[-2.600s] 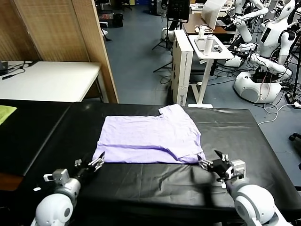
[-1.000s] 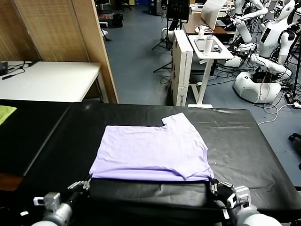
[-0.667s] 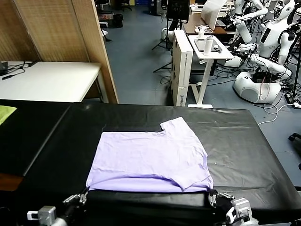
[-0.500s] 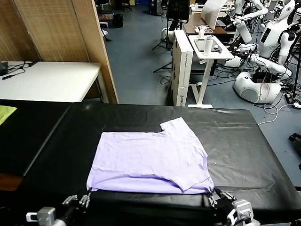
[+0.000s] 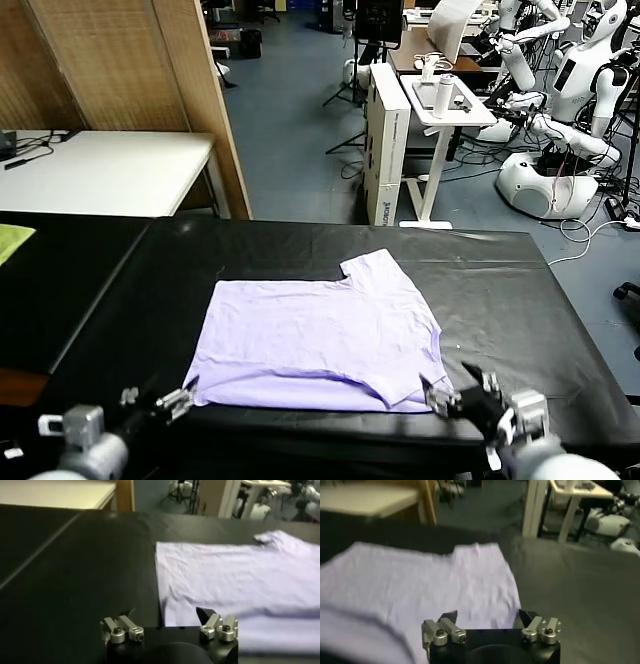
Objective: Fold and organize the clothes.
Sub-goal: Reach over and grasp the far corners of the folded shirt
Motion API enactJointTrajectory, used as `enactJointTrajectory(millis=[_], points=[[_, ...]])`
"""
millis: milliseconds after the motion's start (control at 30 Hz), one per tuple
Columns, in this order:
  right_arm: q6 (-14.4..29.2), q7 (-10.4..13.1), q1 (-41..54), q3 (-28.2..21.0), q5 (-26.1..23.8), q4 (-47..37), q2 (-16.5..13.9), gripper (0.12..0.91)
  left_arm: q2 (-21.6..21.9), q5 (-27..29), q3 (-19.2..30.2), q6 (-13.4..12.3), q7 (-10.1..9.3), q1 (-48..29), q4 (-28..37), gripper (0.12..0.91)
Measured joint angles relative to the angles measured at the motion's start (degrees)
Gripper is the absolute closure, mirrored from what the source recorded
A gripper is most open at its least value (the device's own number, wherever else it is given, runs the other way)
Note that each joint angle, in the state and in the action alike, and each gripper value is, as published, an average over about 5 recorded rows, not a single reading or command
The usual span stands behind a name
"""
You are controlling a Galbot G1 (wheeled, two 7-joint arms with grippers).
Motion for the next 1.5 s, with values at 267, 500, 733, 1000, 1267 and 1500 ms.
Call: enactJointTrajectory(millis=[267,500,733,1000,1267,1500], points=[[0.00,-0.10,12.86,-7.23,0.10,-12.37,2.04,0.118,1.47,-1.10,3.95,1.50,0.43,-11.93,9.35,0.123],[0.00,-3.10,20.56,-11.31,0.09,-22.45,4.15,0.118,2.52,-2.73,8.28,3.59,0.40,-21.14,17.70,0.123],[0.00,-6.97,26.11,-14.35,-0.80,-29.74,4.81,0.118,2.17,-4.36,12.92,3.93,0.60,-28.97,25.29,0.123],[0.00,-7.94,29.55,-16.84,-1.90,-34.76,5.72,0.118,1.27,-4.43,16.70,3.93,1.70,-35.15,31.85,0.123],[0.00,-8.41,30.13,-17.83,-2.91,-36.12,6.20,0.118,0.42,-3.44,18.55,3.90,2.60,-37.19,35.44,0.123],[0.00,-9.17,30.95,-18.73,-4.07,-37.27,7.00,0.118,-0.10,-2.85,19.23,3.87,2.74,-38.37,36.53,0.123]])
